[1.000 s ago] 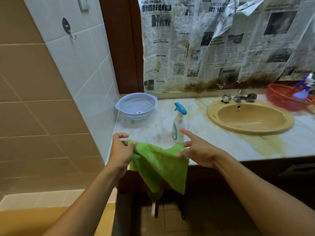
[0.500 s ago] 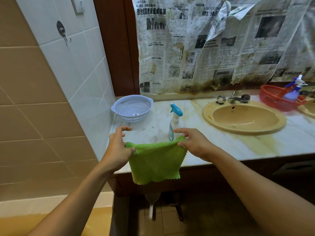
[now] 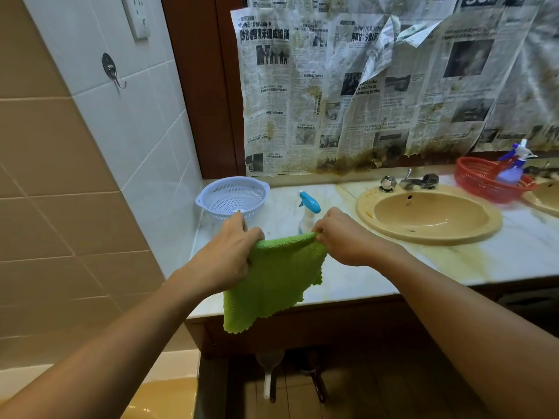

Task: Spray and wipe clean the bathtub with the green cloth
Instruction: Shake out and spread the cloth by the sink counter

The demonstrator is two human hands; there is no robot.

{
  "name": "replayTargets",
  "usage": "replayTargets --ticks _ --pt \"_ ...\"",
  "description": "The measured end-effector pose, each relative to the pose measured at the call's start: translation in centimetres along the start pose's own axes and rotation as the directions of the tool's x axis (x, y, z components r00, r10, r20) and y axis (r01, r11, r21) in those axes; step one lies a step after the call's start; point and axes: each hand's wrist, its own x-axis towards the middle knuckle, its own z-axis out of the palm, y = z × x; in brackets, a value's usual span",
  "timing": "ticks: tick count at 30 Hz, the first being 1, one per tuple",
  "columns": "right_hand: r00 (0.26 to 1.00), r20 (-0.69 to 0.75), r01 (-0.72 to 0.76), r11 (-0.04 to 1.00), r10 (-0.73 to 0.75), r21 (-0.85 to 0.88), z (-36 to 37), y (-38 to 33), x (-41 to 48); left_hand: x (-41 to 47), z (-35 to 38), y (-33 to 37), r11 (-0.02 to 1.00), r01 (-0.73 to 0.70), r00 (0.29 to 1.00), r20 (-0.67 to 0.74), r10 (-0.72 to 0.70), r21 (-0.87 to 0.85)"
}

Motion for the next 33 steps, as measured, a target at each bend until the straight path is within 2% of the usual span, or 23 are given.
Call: replayTargets --ticks 2,5,6,7,8,10,11,13,16,18,22,24,26,29,33 --pt "1.000 -0.010 0.019 0.999 -0.020 -0.047 -0.4 0.1 0.2 0.3 -0.5 0.1 0.987 -0.027 0.999 -0.019 0.030 0.156" --pt "0.994 -0.109 -0.005 0.994 -0.006 -0.106 -1.6 0.4 0.5 0.8 -1.4 -0.7 0.977 0.016 0.995 -0.098 0.005 0.214" --pt "0.990 -0.142 -0.018 0.995 0.003 -0.098 -2.0 0.6 0.6 0.9 -1.7 -1.3 0.986 0.042 0.991 -0.135 -0.020 0.163" --pt "0.986 -0.162 -0.036 0.999 0.036 0.000 -2.2 1.0 0.5 0.8 -1.9 -1.8 0.997 0.074 0.983 -0.168 -0.067 0.038" --pt "0.982 -0.171 -0.042 0.984 0.073 0.176 -2.3 1.3 0.4 0.6 -2.0 -2.4 0.985 0.104 0.977 -0.171 -0.128 -0.140" --pt "0.973 -0.193 -0.004 0.847 0.125 0.531 -1.9 1.8 0.0 0.2 -1.9 -2.9 0.872 0.115 0.969 -0.139 -0.203 -0.477" --pt "0.967 -0.215 0.028 0.775 0.140 0.632 -1.7 1.9 -0.2 0.0 -1.7 -2.8 0.810 0.100 0.966 -0.140 -0.219 -0.578" --pt "0.952 -0.251 0.074 0.665 0.174 0.743 -1.0 1.9 -0.2 -0.4 -1.1 -1.9 0.666 0.064 0.956 -0.145 -0.254 -0.743" --pt "0.918 -0.270 0.082 0.527 0.291 0.846 -0.1 1.5 0.2 -0.4 -0.2 0.0 0.358 0.023 0.921 -0.119 -0.370 -0.933" --pt "0.891 -0.244 0.068 0.420 0.383 0.905 0.5 1.4 0.5 -0.2 0.4 1.0 0.281 -0.004 0.878 -0.138 -0.459 -0.960" --pt "0.882 -0.153 0.029 0.273 0.445 0.962 1.2 1.3 0.7 0.4 1.5 1.7 0.376 -0.002 0.797 -0.228 -0.559 -0.927" --pt "0.918 -0.075 -0.005 0.201 0.389 0.980 0.8 1.0 0.2 0.5 1.5 1.9 0.424 0.009 0.769 -0.265 -0.582 -0.906" --pt "0.965 0.006 -0.045 0.140 0.264 0.989 0.6 1.1 -0.3 0.6 1.3 2.0 0.452 0.005 0.768 -0.286 -0.573 -0.892" --pt "0.984 0.031 -0.064 0.188 0.173 0.980 0.3 1.4 -1.1 0.5 0.7 2.0 0.481 0.017 0.786 -0.286 -0.548 -0.876" --pt "0.956 -0.056 -0.015 0.239 0.287 0.971 0.6 1.3 -1.0 0.5 0.0 1.5 0.590 0.138 0.783 -0.277 -0.557 -0.795"
